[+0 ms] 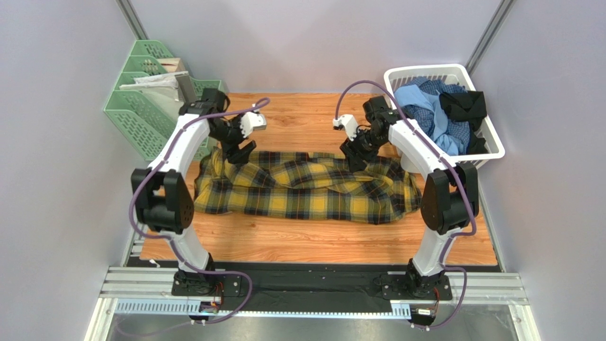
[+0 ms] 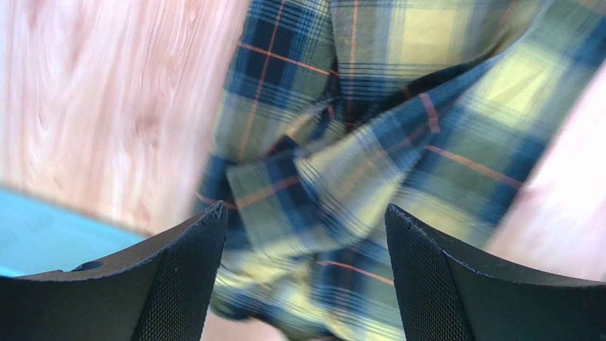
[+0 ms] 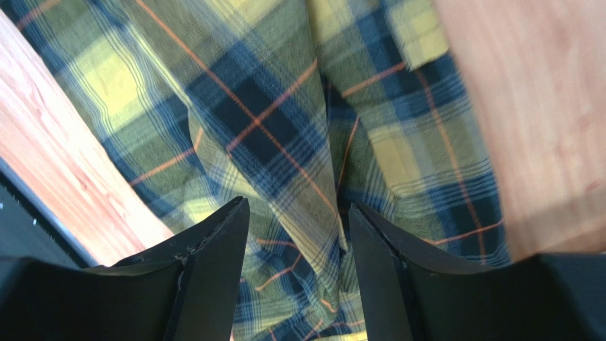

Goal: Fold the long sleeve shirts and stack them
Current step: Fold the shirt

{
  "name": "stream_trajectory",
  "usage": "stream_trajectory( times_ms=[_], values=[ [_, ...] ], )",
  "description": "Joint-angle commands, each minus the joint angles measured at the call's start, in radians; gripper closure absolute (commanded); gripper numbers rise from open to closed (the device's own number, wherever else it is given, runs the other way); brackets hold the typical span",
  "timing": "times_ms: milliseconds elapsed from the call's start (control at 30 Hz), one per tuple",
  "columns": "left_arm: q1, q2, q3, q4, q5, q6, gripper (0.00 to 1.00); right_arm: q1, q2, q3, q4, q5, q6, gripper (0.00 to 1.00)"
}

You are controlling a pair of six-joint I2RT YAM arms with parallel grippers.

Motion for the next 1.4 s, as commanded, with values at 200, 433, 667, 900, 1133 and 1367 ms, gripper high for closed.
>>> stream_trajectory(
  times_ms=[200,433,667,900,1133,1367],
  values=[
    [-0.1,0.236,0.137,-0.211,-0.141,0.444,0.14,-0.041,0.035,-0.014,-0.117,0.021,-0.067,0.49],
    [-0.118,0.173,-0.039,-0.207,-0.237,0.515,0.4,-0.085,0.058,-0.043,-0.125,0.031,-0.056,0.64],
    [-0.116,-0.233,-0.39,-0.004,-0.242,0.507,0.54,-0.104,0.035,-0.093,-0.125,0.028,-0.059,0.79],
    [-0.098,-0.372,-0.525,0.016,-0.25,0.396,0.45,-0.11,-0.017,-0.143,-0.119,0.036,-0.072,0.8],
    [0.037,-0.275,-0.312,0.027,-0.078,0.153,0.2,-0.117,-0.048,-0.176,-0.095,0.044,-0.073,0.8],
    [0.006,-0.122,-0.202,-0.055,-0.127,0.292,0.01,-0.117,-0.036,-0.167,-0.084,0.06,-0.067,0.79]
  ],
)
